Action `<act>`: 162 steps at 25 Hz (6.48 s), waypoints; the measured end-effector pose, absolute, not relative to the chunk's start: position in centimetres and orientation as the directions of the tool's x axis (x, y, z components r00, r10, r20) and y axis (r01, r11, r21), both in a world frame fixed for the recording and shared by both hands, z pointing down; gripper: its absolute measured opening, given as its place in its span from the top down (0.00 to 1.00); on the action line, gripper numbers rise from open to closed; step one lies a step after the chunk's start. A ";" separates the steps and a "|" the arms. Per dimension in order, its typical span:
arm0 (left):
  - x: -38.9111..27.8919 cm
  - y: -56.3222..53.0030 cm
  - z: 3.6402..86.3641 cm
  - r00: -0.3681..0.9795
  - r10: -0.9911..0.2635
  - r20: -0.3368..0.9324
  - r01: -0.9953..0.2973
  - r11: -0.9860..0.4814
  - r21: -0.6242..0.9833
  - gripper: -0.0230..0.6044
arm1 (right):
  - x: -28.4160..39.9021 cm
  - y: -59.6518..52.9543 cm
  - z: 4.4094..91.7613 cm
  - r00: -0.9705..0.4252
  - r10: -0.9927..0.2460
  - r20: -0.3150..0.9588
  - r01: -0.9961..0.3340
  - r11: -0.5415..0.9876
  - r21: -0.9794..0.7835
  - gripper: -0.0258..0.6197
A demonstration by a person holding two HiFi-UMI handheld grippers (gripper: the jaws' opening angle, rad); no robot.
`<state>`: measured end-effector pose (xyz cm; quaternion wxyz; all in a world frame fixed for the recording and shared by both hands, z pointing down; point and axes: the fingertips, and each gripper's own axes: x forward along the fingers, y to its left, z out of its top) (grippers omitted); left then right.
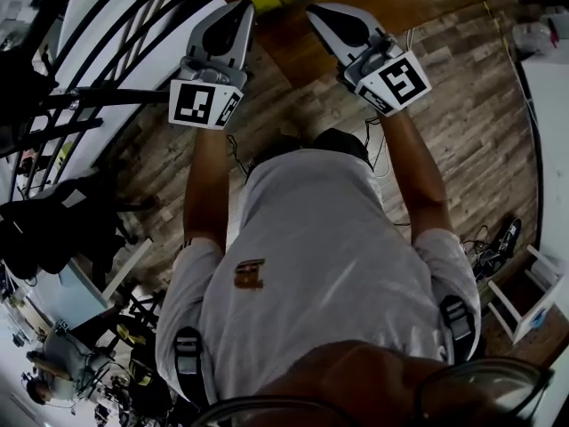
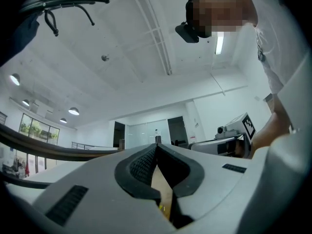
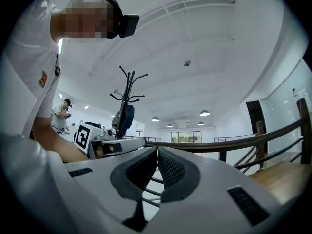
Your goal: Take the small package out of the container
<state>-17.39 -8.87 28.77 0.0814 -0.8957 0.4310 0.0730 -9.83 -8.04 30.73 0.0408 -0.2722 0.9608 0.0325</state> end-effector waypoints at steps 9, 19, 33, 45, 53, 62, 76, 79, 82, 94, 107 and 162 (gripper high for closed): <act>-17.6 -13.1 30.7 0.659 -0.740 -0.136 -0.752 -0.648 -0.119 0.93 | -10.7 -11.6 31.8 -0.841 -0.537 -0.062 -0.540 0.841 0.038 0.91; -15.8 -18.8 32.7 0.653 -0.755 -0.064 -0.754 -0.639 -0.151 0.93 | -9.3 -17.2 33.7 -0.857 -0.515 -0.016 -0.515 0.856 0.044 0.91; -12.7 -27.8 39.5 0.656 -0.724 0.214 -0.658 -0.687 -0.307 0.93 | -8.2 -26.1 37.7 -0.896 -0.438 0.066 -0.437 0.899 0.039 0.91; -9.7 -32.0 46.8 0.573 -0.578 0.581 -0.427 -0.816 -0.390 0.77 | -4.9 -30.9 40.6 -0.918 -0.375 0.128 -0.378 0.926 0.004 0.91; -9.8 -32.7 51.6 0.488 -0.429 0.760 -0.224 -0.903 -0.366 0.66 | -5.0 -31.7 41.3 -0.910 -0.394 0.131 -0.398 0.917 -0.008 0.91; -9.7 -34.0 55.6 0.426 -0.308 0.850 -0.099 -0.950 -0.294 0.62 | -5.0 -31.8 42.2 -0.890 -0.428 0.159 -0.436 0.900 -0.018 0.91; -9.7 -35.5 59.5 0.363 -0.220 0.905 -0.019 -0.973 -0.229 0.61 | -4.1 -33.2 44.3 -0.864 -0.468 0.188 -0.484 0.874 -0.046 0.91; -9.6 -35.7 60.0 0.355 -0.210 0.911 -0.002 -0.975 -0.223 0.65 | -3.9 -33.5 44.7 -0.859 -0.474 0.191 -0.492 0.869 -0.055 0.91; -9.5 -35.4 60.2 0.355 -0.208 0.911 0.004 -0.975 -0.224 0.72 | -3.7 -33.6 44.9 -0.856 -0.480 0.191 -0.499 0.865 -0.061 0.91; -9.4 -35.3 60.1 0.380 -0.214 0.900 -0.010 -0.974 -0.227 0.79 | -4.0 -33.3 45.3 -0.853 -0.483 0.197 -0.503 0.862 -0.065 0.91; -8.0 -34.9 55.7 0.509 -0.316 0.801 -0.159 -0.949 -0.273 0.79 | -3.4 -33.1 44.3 -0.857 -0.482 0.182 -0.499 0.865 -0.060 0.91; -11.0 -23.7 31.2 0.601 -0.783 -0.160 -0.797 -0.603 -0.044 0.79 | -5.7 -23.6 31.8 -0.891 -0.434 -0.135 -0.434 0.900 -0.038 0.91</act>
